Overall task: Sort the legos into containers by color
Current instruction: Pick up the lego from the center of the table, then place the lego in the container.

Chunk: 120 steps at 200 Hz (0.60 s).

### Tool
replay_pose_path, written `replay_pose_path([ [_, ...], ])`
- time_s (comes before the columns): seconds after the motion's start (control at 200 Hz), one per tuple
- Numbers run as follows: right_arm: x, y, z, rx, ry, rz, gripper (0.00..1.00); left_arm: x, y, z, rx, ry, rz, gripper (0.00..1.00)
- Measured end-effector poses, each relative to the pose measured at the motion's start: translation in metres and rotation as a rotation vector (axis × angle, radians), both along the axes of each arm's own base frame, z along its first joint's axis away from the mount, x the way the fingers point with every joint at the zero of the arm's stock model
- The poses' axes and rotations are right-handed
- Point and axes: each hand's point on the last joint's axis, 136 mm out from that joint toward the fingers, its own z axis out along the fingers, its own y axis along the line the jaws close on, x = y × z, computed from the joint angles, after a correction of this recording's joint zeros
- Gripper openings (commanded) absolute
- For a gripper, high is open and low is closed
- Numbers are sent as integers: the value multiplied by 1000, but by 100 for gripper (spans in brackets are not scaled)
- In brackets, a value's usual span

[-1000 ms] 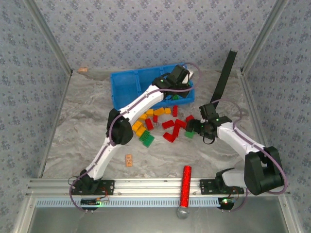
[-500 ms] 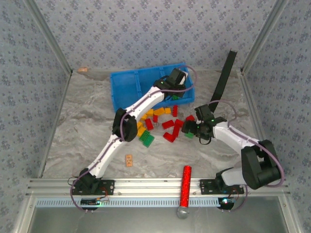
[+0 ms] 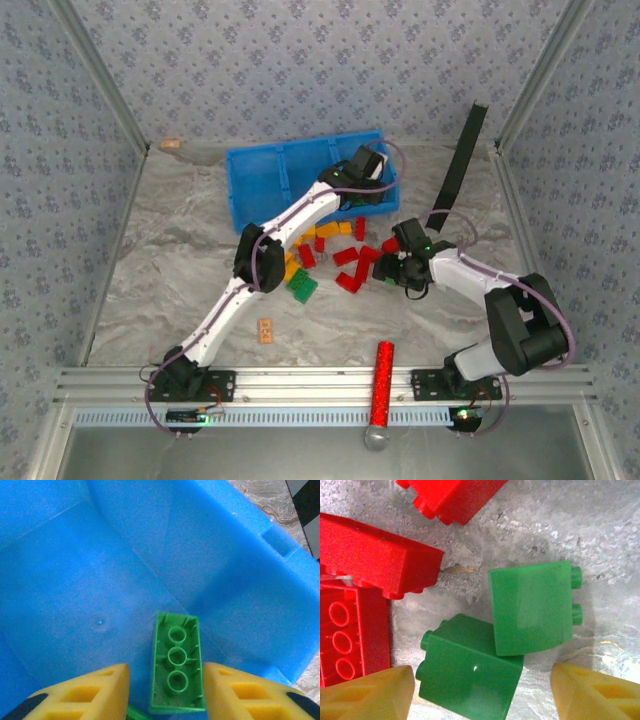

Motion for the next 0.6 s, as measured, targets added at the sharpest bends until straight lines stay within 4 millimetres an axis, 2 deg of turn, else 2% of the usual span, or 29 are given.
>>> replay_pose_path([
  [0.21,0,0,-3,-7,5,2,53,-6,-6,0,-6,9,-24,49],
  [0.38,-4,2,-3,-18,12,15,49,-16,-7,8,-10,31,-56,54],
  [0.49,-13,2,1,-29,21,29,48,-23,-6,31,-23,28,-82,57],
  [0.6,-21,-1,16,-40,6,36,48,-32,-1,72,-44,-6,-108,60],
])
